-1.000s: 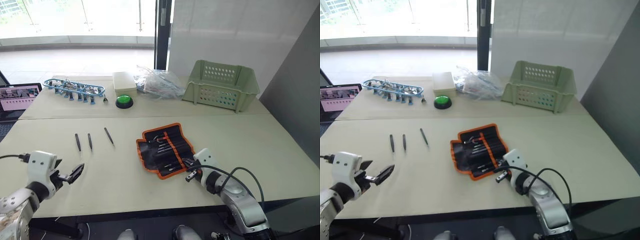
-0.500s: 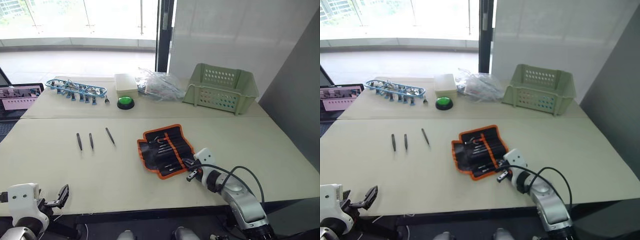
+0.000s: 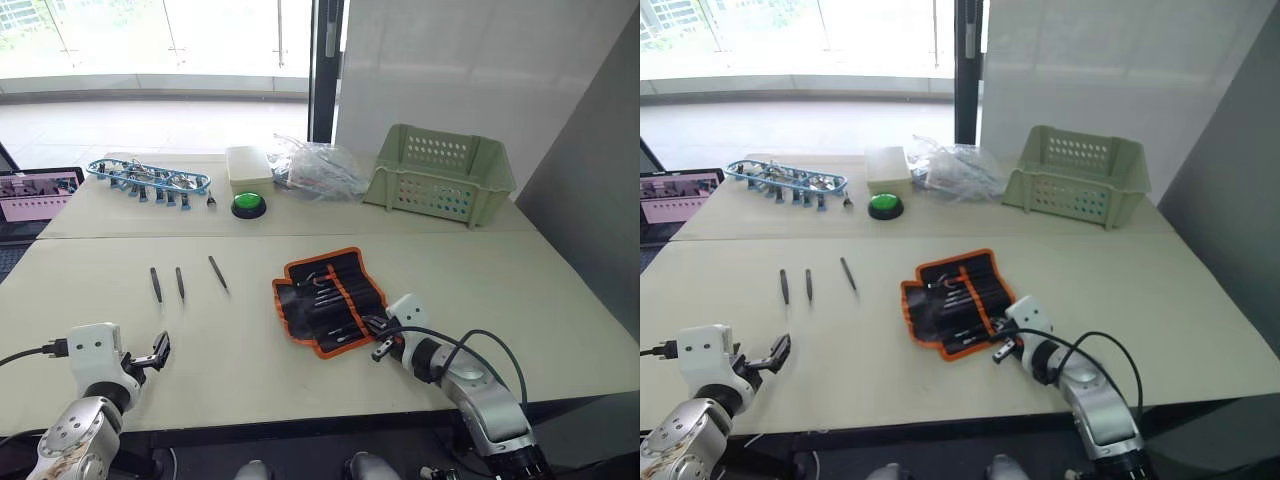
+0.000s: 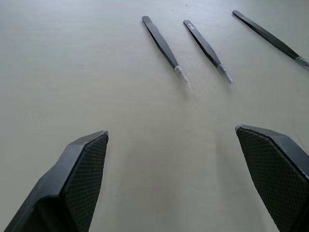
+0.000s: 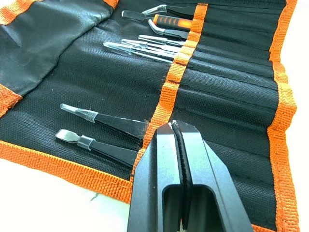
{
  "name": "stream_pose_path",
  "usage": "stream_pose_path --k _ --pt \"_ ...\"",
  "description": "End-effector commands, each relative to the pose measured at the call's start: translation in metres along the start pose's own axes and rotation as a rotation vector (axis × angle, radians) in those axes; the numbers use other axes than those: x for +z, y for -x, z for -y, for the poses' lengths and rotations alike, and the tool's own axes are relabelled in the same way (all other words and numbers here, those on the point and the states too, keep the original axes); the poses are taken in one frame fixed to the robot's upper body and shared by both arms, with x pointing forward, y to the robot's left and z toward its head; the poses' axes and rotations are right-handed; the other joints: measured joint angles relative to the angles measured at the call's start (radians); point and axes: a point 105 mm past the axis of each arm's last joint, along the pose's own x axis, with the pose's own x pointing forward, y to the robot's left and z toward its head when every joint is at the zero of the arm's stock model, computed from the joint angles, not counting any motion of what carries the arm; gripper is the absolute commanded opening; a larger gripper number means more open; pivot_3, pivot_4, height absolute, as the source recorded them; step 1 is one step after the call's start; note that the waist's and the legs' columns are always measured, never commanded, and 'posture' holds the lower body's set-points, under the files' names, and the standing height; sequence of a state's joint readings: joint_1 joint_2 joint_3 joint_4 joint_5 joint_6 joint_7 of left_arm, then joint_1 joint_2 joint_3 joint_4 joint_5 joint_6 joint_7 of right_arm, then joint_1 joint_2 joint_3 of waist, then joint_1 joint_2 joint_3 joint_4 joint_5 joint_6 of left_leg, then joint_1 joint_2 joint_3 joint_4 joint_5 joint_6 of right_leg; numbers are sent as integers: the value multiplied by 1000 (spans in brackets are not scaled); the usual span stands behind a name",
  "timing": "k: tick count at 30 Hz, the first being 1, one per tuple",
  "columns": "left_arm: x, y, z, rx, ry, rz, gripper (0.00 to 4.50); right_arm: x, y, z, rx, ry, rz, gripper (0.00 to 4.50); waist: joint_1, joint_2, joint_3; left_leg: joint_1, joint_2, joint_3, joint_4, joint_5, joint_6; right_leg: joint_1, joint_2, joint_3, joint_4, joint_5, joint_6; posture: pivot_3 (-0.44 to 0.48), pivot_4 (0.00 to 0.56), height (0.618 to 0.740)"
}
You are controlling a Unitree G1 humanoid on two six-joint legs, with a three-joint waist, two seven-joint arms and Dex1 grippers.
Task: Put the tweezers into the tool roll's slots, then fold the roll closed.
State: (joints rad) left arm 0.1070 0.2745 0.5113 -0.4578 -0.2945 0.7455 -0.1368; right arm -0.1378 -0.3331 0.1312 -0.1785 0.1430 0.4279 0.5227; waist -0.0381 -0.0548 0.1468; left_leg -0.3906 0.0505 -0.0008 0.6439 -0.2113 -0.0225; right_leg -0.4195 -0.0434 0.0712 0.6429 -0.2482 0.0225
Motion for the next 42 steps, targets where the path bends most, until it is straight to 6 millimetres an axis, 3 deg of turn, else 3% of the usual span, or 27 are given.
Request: stream_pose_path --k 1,5,17,24,29,37,38,42 --pt "1 -18 0 34 -17 -5 4471 -10 3 5 -23 -21 -45 0 -1 0 0 0 0 0 0 0 0 0 0 0 0 0 0 0 150 725" --pt "-3 -33 9 9 7 -25 4471 -9 5 8 -37 -20 -43 0 2 2 0 0 0 0 0 0 0 0 0 0 0 4 7 0 150 725" --pt "-4 -79 24 -4 28 -45 4471 -7 7 9 -55 -21 -40 0 28 12 -1 1 -1 0 0 0 0 1 0 0 0 3 2 0 150 725" --pt "-9 -98 37 -21 28 -58 4471 -6 6 8 -57 -22 -39 0 30 17 -3 1 -1 0 0 0 0 2 0 0 0 7 8 0 150 725" --pt "-10 -107 49 -43 35 -53 2945 -5 7 10 -59 -18 -37 0 40 19 -4 2 -2 -1 0 0 0 2 0 0 0 6 8 0 150 725" --pt "-16 -109 48 -49 31 -57 297 -4 9 10 -60 -15 -37 0 51 20 -4 1 -2 0 0 0 0 3 -1 0 -2 6 8 0 150 725" --pt "-15 -110 48 -50 29 -50 59 -5 10 10 -60 -15 -38 0 52 20 -4 1 -2 0 0 0 0 3 -1 0 -2 6 8 0 150 725" --pt "-10 -110 40 -38 20 -31 19 -6 12 10 -62 -15 -42 0 52 20 -4 1 -2 0 0 0 0 4 -1 0 -2 6 8 0 150 725"
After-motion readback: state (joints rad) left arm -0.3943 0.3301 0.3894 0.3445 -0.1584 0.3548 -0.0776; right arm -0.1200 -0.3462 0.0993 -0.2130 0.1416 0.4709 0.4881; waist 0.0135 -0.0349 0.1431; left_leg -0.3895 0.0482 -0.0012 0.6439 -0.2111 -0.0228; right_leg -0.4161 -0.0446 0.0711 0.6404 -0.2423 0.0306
